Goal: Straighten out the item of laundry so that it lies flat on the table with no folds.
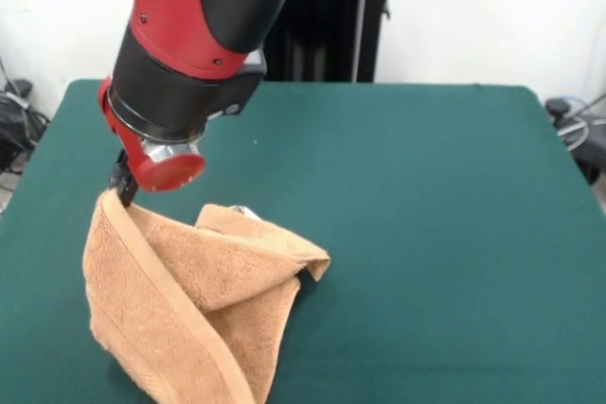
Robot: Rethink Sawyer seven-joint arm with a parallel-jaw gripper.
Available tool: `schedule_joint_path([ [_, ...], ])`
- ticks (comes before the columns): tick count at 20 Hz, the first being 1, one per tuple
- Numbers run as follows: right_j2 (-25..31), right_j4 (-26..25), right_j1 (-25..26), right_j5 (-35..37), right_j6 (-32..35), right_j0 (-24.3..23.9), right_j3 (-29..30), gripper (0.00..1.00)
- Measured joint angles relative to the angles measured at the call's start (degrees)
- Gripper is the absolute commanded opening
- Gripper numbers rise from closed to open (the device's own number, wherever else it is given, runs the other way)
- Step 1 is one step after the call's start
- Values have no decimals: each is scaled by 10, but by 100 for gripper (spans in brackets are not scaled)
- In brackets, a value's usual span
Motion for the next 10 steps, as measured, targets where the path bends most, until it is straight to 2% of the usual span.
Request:
schedule_joint_path([
  [10, 20, -2, -30, 0, -1, -65, 50, 0],
])
